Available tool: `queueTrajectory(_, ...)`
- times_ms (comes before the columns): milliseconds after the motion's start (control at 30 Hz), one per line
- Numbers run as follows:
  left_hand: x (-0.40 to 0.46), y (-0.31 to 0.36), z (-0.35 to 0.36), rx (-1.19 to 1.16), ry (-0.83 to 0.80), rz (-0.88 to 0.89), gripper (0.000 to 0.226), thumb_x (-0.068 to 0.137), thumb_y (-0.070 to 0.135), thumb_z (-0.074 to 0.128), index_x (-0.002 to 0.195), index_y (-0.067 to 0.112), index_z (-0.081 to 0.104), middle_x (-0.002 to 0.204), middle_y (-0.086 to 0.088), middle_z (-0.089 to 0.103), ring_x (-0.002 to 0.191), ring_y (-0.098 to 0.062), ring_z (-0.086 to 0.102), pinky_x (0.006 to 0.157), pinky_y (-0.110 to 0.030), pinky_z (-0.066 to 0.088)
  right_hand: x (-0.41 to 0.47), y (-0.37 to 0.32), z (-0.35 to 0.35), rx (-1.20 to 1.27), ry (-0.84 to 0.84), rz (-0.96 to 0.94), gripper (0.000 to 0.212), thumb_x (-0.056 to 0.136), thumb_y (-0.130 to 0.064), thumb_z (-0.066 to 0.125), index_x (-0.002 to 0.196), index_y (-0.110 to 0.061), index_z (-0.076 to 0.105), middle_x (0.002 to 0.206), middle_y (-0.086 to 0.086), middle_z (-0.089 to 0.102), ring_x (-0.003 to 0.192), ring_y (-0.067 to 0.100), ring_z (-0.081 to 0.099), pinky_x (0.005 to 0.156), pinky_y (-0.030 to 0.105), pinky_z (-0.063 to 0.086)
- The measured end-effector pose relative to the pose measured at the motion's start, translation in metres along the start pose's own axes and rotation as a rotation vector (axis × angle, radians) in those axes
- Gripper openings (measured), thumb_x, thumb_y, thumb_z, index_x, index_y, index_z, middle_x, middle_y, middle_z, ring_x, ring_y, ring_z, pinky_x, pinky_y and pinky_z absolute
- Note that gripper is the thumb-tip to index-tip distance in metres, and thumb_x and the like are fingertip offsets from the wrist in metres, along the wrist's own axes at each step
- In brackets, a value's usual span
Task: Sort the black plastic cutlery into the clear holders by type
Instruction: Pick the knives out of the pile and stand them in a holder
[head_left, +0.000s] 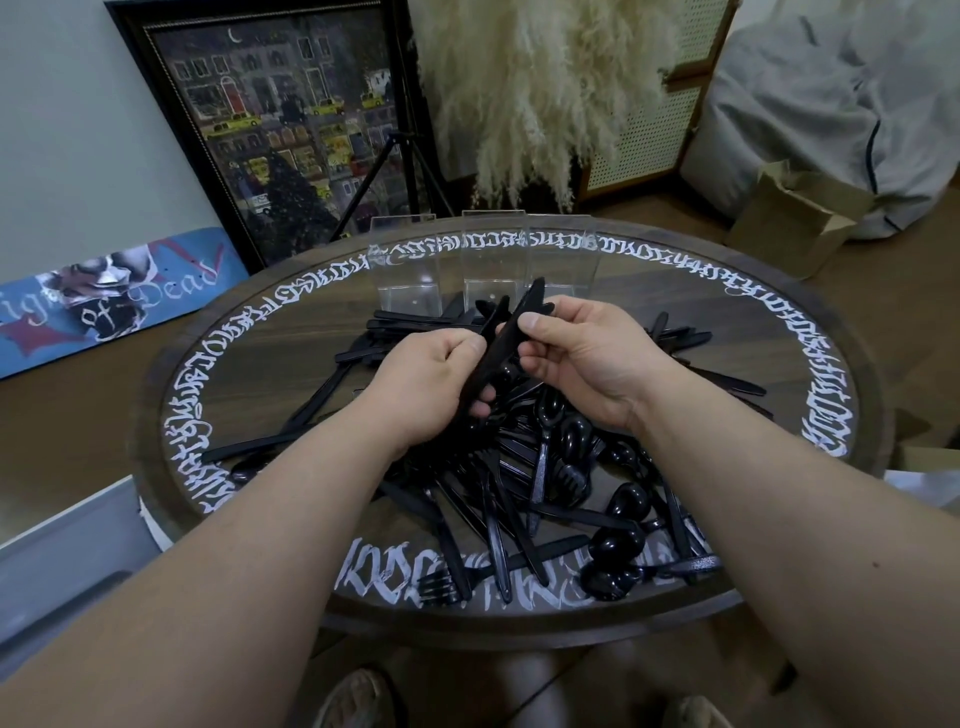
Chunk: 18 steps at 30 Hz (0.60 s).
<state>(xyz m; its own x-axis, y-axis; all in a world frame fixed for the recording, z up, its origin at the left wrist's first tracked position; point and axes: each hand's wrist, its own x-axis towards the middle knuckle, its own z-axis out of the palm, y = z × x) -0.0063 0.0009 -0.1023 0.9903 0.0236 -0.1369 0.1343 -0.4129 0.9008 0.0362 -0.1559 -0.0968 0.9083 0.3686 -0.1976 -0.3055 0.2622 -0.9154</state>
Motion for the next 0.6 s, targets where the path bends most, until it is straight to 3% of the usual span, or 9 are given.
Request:
queueTrajectory(100,-0.0009,0.0018,0.0048,0.030,-0.044,0.033,0.032,0.103,0.031,0.035,0.081,0.023,0.056,0.068,0.000,0.061,0.054,-0.013,0.057,0.053,-0.027,0.045,0.0022,0.0024,0.0017,-0.001,0.071,-0.039,0.011,0.089,0.004,0.058,0.084,-0.005,0.055,0.062,0.002,0.062,0.053,0.008,0.057,0.055,0.017,0.053)
queueTrajectory(200,0.0000,-0.0004,0.0041,0.243,-0.060,0.136,0.025,0.101,0.028,0.040,0.077,0.028,0.049,0.069,0.005,0.057,0.055,-0.012,0.050,0.059,-0.031,0.041,0.0036,0.0037,0.0031,0.014,0.119,-0.042,0.013,0.088,0.004,0.060,0.099,-0.002,0.057,0.079,0.009,0.062,0.054,0.010,0.060,0.055,0.019,0.053)
queueTrajectory(267,0.0002,-0.0021,0.0028,0.385,-0.060,0.180,0.015,0.100,0.026,0.043,0.090,0.032,0.053,0.074,0.005,0.059,0.063,-0.012,0.052,0.064,-0.033,0.043,0.0034,0.0039,0.0057,-0.010,0.130,-0.040,0.014,0.091,-0.004,0.059,0.105,-0.005,0.058,0.088,0.011,0.062,0.056,0.012,0.058,0.054,0.021,0.051)
queueTrajectory(333,-0.0011,-0.0011,0.0020,0.548,-0.048,0.219,0.014,0.099,0.027,0.046,0.109,0.026,0.055,0.083,0.004,0.061,0.076,-0.016,0.055,0.071,-0.033,0.043,0.0040,0.0054,0.0076,-0.165,0.161,-0.074,0.012,0.094,-0.020,0.058,0.103,-0.013,0.061,0.087,0.006,0.061,0.054,0.011,0.054,0.052,0.023,0.046)
queueTrajectory(400,-0.0030,0.0004,0.0029,0.637,-0.042,0.243,0.017,0.097,0.030,0.048,0.111,0.022,0.055,0.080,0.006,0.059,0.078,-0.018,0.056,0.070,-0.032,0.041,0.0047,0.0076,0.0080,-0.352,0.195,-0.123,0.014,0.091,-0.027,0.062,0.101,-0.016,0.062,0.086,0.004,0.061,0.053,0.009,0.051,0.053,0.024,0.044)
queueTrajectory(467,-0.0050,0.0023,0.0052,0.641,-0.058,0.244,0.017,0.096,0.031,0.052,0.109,0.021,0.056,0.076,0.007,0.058,0.072,-0.016,0.059,0.070,-0.031,0.044,0.0045,0.0088,0.0084,-0.412,0.188,-0.133,0.009,0.090,-0.022,0.063,0.085,-0.016,0.061,0.080,0.006,0.062,0.052,0.008,0.050,0.054,0.024,0.043)
queueTrajectory(533,-0.0056,0.0024,0.0062,0.583,-0.066,0.225,0.022,0.093,0.034,0.056,0.113,0.023,0.056,0.082,0.007,0.064,0.069,-0.012,0.064,0.073,-0.029,0.048,0.0050,0.0090,0.0071,-0.409,0.181,-0.131,0.018,0.091,-0.019,0.061,0.073,-0.016,0.057,0.073,0.004,0.063,0.052,0.008,0.050,0.055,0.025,0.042)
queueTrajectory(600,-0.0052,0.0011,0.0020,0.582,-0.032,0.187,0.033,0.090,0.042,0.059,0.118,0.025,0.055,0.094,0.007,0.066,0.079,-0.013,0.065,0.077,-0.030,0.049,0.0058,0.0073,0.0042,-0.410,0.210,-0.152,0.020,0.091,-0.019,0.060,0.072,-0.017,0.057,0.072,0.002,0.063,0.056,0.009,0.052,0.057,0.026,0.043)
